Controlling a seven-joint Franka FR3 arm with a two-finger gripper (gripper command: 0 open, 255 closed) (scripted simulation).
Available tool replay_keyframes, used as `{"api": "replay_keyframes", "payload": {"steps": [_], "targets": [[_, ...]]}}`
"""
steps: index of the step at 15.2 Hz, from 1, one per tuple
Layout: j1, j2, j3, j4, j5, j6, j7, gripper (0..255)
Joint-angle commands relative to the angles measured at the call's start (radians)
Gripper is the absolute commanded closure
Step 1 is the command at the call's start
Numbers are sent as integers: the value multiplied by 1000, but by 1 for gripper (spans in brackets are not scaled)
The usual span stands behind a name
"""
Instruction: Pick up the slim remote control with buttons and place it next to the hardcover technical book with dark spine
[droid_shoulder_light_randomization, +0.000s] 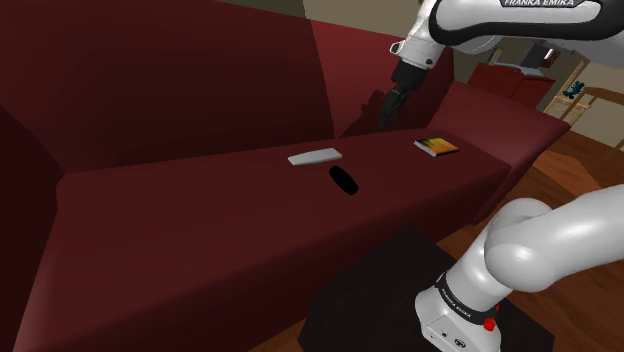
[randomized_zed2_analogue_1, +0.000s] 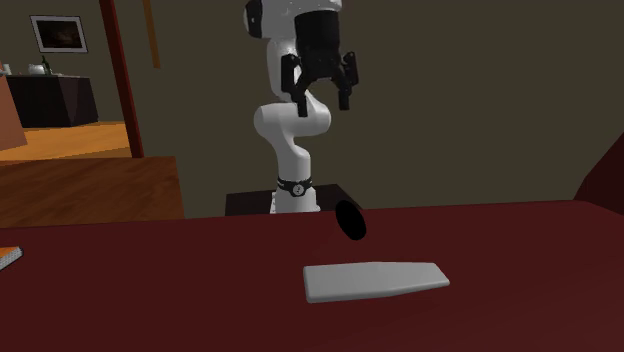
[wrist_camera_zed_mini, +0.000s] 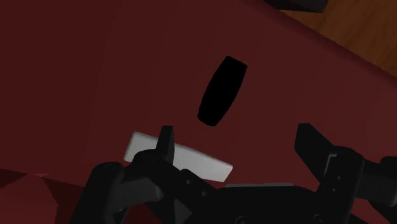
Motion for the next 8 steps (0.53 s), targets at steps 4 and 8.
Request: {"api": "replay_keyframes", "payload": {"steps": [4,8], "targets": [[59,179,-71,43,-22,113,-292,0],[99,335,-108,109,-16,185,-515,0]]}}
